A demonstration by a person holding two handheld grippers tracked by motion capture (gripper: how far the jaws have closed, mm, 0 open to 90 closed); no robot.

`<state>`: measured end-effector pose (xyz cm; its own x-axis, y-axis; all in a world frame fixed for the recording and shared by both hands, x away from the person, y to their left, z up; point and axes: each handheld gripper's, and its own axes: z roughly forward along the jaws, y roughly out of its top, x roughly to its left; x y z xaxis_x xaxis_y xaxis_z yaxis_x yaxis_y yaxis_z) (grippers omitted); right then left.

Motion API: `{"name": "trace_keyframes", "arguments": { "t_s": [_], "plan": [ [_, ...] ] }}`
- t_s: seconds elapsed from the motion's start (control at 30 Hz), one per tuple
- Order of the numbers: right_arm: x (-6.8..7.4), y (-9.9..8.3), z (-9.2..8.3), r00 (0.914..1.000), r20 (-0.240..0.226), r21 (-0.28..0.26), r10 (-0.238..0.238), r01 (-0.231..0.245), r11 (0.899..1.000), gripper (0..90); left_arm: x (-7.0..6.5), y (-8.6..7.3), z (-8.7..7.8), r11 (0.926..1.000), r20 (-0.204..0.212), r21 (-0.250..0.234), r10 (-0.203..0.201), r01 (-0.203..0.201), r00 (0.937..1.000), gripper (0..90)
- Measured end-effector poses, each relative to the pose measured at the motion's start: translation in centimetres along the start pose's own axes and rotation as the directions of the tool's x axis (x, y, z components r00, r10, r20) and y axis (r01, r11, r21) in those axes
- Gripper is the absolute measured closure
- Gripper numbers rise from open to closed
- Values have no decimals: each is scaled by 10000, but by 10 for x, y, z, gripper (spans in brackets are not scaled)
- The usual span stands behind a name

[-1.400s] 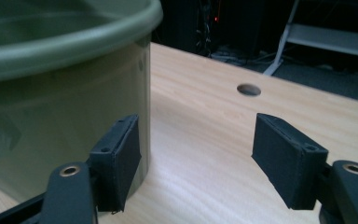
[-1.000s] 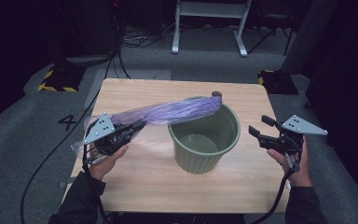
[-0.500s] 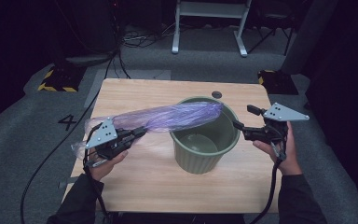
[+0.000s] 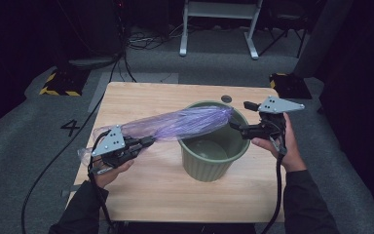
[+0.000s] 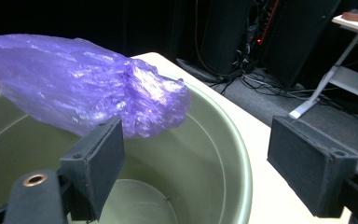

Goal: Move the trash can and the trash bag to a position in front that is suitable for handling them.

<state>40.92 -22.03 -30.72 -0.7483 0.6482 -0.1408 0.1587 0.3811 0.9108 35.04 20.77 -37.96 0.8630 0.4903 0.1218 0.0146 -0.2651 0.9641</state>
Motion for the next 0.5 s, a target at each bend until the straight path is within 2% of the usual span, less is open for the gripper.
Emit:
{"name": "trace_keyframes", "arguments": {
  "t_s": [0.2, 0.3, 0.37, 0.4, 0.43, 0.47, 0.5],
  "plan": [
    [1, 3, 8, 9991, -416, -10, 24, -24, 10000, 174, 0, 0, 1, 10000, 67, -36, 0, 0, 10000, 897],
    [5, 4, 12, 9984, -514, 35, -245, 247, 9997, 202, -1, 1, 2, 10000, 28, -33, 55, -55, 10000, 897],
    [8, 5, 12, 9970, -623, -146, -458, 449, 9989, 277, 0, 0, 3, 10000, -6, -40, 21, -21, 10000, 897],
    [11, 6, 13, 9942, -835, -242, -685, 667, 9975, 436, 0, 0, 3, 10000, -46, -65, -41, 41, 10000, 897],
    [11, 6, 13, 9942, -835, -242, -685, 667, 9975, 436, 1, -1, 3, 10000, -66, -68, -71, 71, 10000, 897],
    [14, 6, 14, 9913, -847, -167, -1007, 996, 9949, 525, 2, -1, 3, 9999, -79, -60, -102, 101, 9999, 897],
    [15, 6, 14, 9889, -971, -138, -1128, 1120, 9936, 586, 3, -1, 4, 9999, -157, -22, -100, 100, 9998, 896]
  ]
}}
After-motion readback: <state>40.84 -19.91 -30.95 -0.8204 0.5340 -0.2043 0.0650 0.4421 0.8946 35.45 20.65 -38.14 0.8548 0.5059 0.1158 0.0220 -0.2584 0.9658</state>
